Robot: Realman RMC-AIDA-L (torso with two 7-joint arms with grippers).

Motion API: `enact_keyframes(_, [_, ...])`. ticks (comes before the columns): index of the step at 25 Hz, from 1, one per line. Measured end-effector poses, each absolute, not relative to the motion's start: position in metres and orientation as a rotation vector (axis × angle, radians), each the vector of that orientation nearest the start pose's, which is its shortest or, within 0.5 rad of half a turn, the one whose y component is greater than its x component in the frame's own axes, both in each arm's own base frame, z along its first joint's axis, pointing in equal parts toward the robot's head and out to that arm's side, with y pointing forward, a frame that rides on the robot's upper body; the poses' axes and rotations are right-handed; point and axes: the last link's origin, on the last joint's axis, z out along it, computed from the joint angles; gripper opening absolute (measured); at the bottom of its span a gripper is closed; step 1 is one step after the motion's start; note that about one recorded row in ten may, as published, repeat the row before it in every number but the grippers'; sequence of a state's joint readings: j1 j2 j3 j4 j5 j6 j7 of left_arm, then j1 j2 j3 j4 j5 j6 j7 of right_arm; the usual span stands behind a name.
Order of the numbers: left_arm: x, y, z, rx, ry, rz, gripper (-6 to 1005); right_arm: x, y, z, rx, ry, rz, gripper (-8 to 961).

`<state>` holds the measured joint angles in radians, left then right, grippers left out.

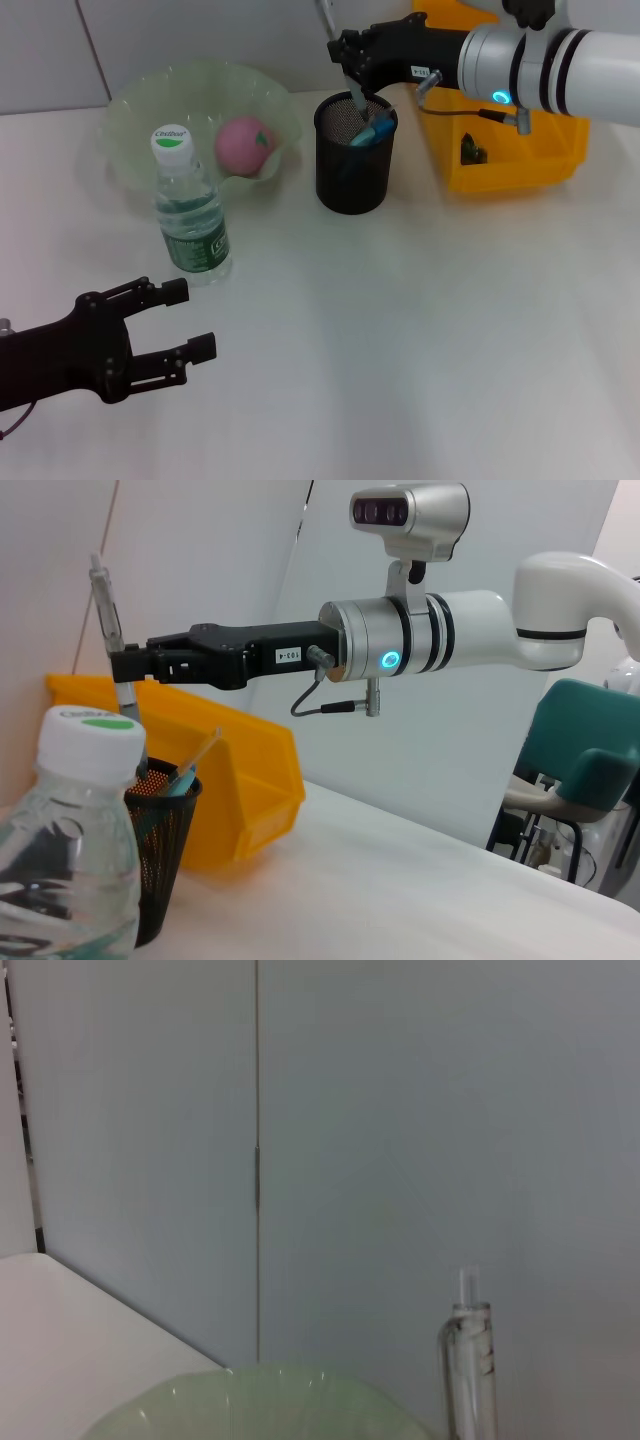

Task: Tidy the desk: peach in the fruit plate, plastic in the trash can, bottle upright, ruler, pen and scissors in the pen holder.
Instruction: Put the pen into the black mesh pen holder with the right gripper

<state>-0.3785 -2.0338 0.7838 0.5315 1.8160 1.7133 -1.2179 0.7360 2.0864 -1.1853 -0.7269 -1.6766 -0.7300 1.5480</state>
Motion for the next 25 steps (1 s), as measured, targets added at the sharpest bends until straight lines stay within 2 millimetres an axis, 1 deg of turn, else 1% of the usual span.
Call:
enact_keyframes(23, [-0.2901,0.2715,0.0042,-2.727,-0.616,-0.936,840,0.1763,0.4523,-0.0172,-2.336,0.492,0.474,167])
enact_keyframes(25, [-0.2901,0.2714,0.0043,-2.726,-0.616,-0.937,840,0.1762,0.4518,-0.0172,-2.339,0.491,0.476,264])
